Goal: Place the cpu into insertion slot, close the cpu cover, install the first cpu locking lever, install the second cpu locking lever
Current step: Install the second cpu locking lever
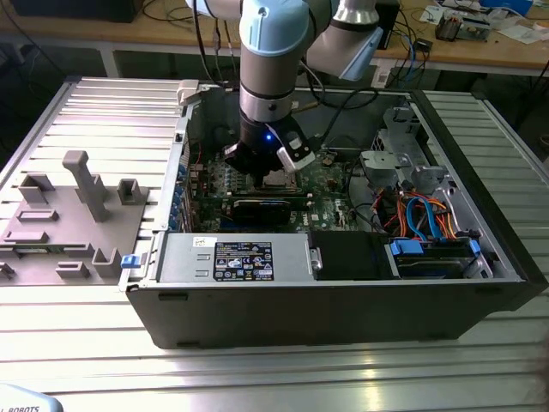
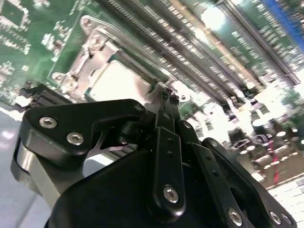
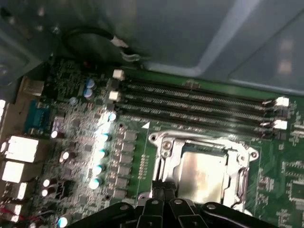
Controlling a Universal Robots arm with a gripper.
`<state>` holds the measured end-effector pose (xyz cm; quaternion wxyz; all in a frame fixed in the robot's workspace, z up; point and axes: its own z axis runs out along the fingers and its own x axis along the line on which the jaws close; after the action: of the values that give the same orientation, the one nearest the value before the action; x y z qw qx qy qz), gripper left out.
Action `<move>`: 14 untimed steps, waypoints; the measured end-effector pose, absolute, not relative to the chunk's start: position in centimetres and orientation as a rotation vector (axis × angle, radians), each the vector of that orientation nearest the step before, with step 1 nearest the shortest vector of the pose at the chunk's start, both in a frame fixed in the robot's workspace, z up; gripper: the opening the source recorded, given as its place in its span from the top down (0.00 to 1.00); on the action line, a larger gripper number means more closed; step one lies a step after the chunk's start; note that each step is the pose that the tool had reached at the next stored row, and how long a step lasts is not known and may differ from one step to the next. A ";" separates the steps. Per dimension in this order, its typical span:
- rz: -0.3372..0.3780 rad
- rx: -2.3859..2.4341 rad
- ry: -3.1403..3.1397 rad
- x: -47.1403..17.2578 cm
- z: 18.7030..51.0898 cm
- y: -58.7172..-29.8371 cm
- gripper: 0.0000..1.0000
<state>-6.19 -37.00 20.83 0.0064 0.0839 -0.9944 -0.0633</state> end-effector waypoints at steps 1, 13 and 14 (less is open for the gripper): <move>-0.194 0.263 -3.111 -6.1 20.8 -36.5 0.89; -0.041 0.261 -3.109 -5.8 21.8 -34.9 0.89; -0.018 0.260 -3.108 -5.8 22.1 -34.8 0.89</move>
<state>-5.77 -34.76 22.09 0.0112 0.0834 -0.9964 -0.0057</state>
